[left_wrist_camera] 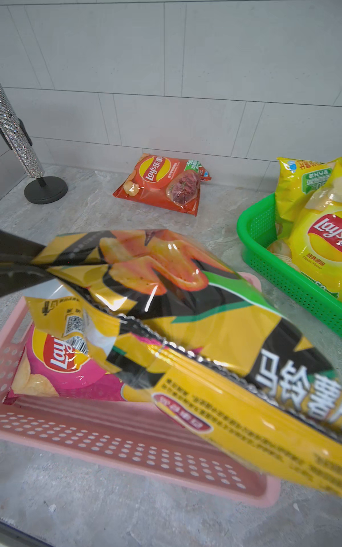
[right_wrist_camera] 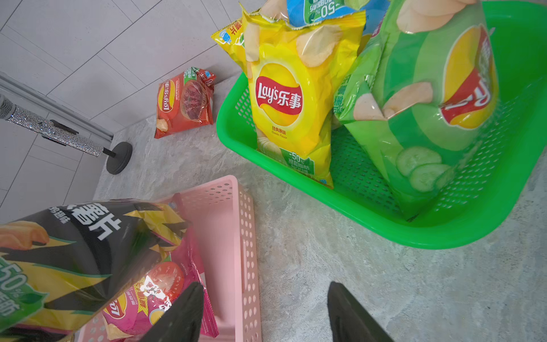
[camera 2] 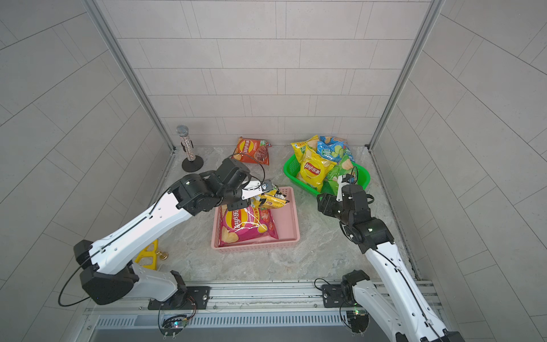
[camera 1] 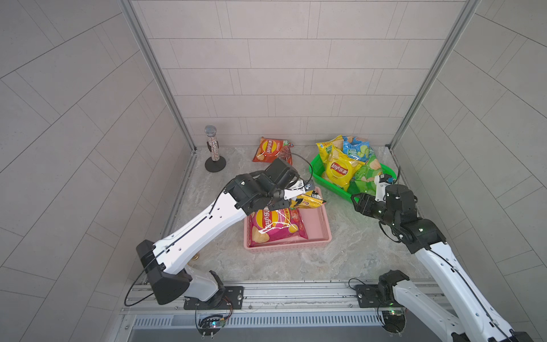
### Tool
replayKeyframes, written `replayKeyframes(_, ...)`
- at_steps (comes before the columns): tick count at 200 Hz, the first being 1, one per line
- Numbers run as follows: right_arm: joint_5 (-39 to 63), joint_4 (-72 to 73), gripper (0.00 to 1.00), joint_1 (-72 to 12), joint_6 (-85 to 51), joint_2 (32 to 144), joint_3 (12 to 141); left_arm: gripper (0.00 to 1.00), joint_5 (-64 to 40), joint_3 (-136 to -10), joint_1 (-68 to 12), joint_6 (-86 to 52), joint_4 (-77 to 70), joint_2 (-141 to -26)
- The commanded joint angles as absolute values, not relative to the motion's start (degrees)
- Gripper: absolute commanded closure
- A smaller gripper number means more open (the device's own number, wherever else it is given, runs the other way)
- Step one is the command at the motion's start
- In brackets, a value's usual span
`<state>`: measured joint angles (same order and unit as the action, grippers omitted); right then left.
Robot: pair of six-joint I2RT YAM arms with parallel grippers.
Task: Put the potato chips into the basket
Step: Pick up the potato chip from the center of the board, then place the potato chip in the basket.
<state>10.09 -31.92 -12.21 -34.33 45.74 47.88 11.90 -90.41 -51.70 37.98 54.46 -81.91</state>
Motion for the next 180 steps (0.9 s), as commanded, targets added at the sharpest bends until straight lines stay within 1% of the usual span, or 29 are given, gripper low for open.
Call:
replayKeyframes(1,9.06,-33.29,0.29,-11.87,-33.49,44.99,48.42,1.0,20.38,-85.9,-55.6,39.68,47.19,-82.6)
replayKeyframes(41,9.05,-33.57,0.29,-11.61,-33.42,44.84,48.77,1.0,32.11,-79.76,-60.07,43.09,39.57,-86.49)
replayKeyframes(59,9.06,-33.53,0.29,-11.61,-33.4,44.96,48.68,1.0,35.96,-75.9,-61.62,45.75,33.01,-86.97)
replayKeyframes(119,9.1,-33.57,0.29,-11.43,-33.32,45.18,48.78,1.0,43.94,-71.11,-66.01,55.4,19.93,-87.28)
replayKeyframes(180,9.29,-33.66,0.28,-10.99,-32.96,45.52,49.2,1.0,45.14,-70.91,-68.13,57.87,17.12,-86.11)
